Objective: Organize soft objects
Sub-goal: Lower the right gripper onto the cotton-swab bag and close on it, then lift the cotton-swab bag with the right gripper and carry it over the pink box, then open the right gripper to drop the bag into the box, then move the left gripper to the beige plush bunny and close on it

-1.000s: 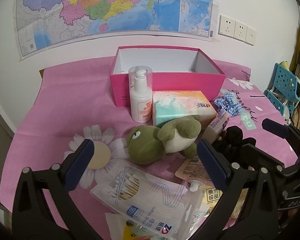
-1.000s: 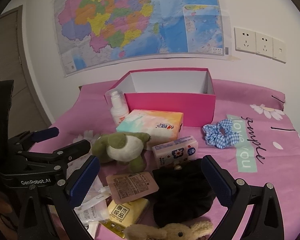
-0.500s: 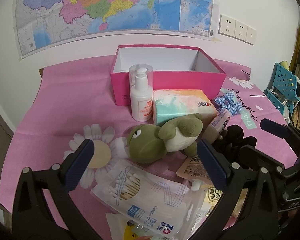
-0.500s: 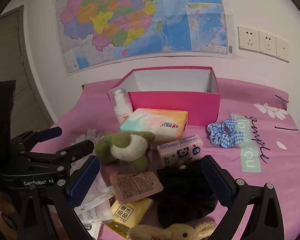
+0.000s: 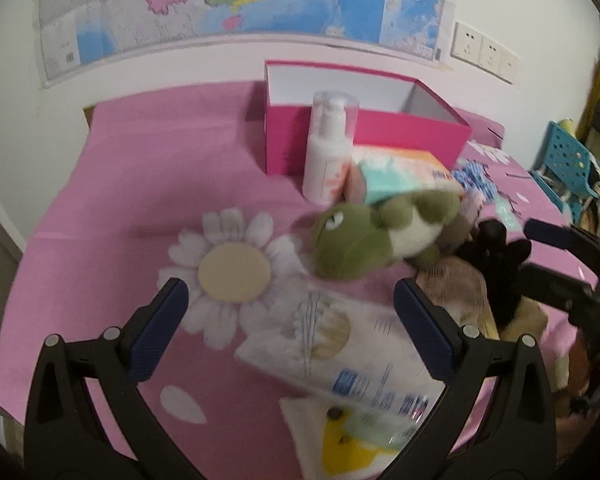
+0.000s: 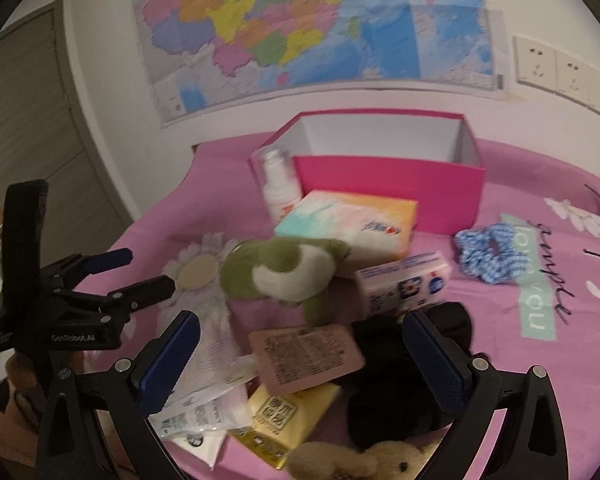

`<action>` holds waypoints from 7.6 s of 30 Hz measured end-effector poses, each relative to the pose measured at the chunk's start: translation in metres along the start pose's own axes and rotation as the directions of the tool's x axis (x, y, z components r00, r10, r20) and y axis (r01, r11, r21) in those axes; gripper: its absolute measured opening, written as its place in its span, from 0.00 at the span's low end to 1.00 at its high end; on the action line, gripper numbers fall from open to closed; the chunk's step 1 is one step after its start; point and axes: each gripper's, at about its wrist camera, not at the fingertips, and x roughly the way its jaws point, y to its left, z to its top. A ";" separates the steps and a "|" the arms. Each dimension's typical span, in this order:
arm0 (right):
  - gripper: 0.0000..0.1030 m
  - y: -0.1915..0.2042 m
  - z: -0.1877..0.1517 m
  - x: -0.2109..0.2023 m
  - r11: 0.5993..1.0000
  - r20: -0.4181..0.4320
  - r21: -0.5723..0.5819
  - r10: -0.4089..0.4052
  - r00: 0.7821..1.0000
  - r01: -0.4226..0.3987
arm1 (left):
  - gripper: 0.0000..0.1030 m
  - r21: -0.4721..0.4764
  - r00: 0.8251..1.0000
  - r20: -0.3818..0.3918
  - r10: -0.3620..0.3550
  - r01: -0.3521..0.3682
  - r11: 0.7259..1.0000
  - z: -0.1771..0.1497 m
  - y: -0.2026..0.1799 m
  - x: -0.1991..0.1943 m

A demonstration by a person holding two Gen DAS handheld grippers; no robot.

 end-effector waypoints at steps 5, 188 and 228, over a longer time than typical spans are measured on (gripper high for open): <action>0.85 0.009 -0.008 0.012 0.994 -0.093 -0.008 0.110 0.990 -0.111 | 0.99 0.045 0.995 -0.062 -0.077 0.080 0.996 -0.017 0.001 0.004; 0.56 -0.124 -0.063 -0.053 0.926 -0.049 0.344 0.186 0.981 -0.158 | 0.78 0.383 0.841 -0.246 -0.482 0.541 0.749 -0.020 -0.117 -0.011; 0.09 -0.100 0.004 -0.016 0.899 0.103 0.294 0.308 0.946 -0.325 | 0.34 0.235 0.853 -0.256 -0.454 0.511 0.827 0.005 -0.100 0.041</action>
